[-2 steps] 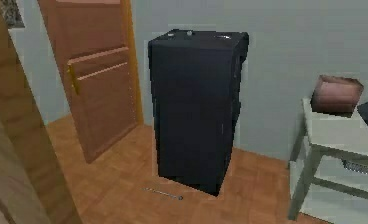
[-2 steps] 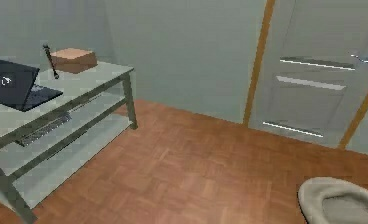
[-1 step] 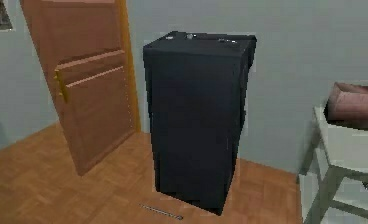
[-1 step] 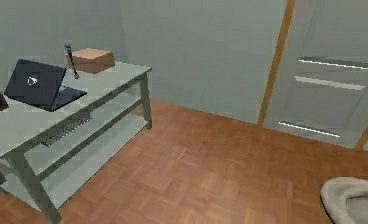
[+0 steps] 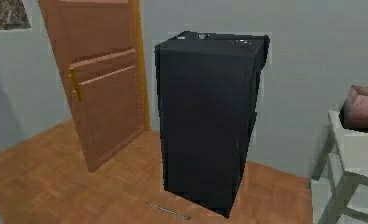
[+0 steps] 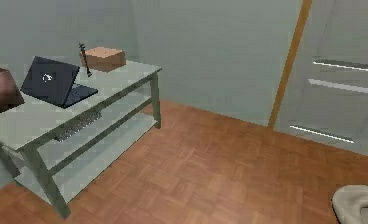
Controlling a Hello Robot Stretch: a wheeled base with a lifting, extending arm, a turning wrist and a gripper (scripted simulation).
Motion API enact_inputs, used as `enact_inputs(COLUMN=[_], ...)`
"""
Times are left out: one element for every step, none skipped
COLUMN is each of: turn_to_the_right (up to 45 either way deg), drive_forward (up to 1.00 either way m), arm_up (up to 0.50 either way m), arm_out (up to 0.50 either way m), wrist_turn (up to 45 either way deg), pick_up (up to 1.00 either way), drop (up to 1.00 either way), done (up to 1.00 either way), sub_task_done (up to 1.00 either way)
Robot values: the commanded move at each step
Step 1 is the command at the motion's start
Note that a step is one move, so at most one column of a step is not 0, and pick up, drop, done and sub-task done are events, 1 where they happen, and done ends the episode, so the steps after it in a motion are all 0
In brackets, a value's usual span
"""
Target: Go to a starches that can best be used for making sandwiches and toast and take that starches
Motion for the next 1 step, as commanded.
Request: enact_inputs(turn_to_the_right=[0.0], drive_forward=[0.40], arm_up=[0.00], arm_out=[0.00], wrist_turn=[0.0], pick_up=[0.00], drop=[0.00], done=[0.00], sub_task_done=[0.00])
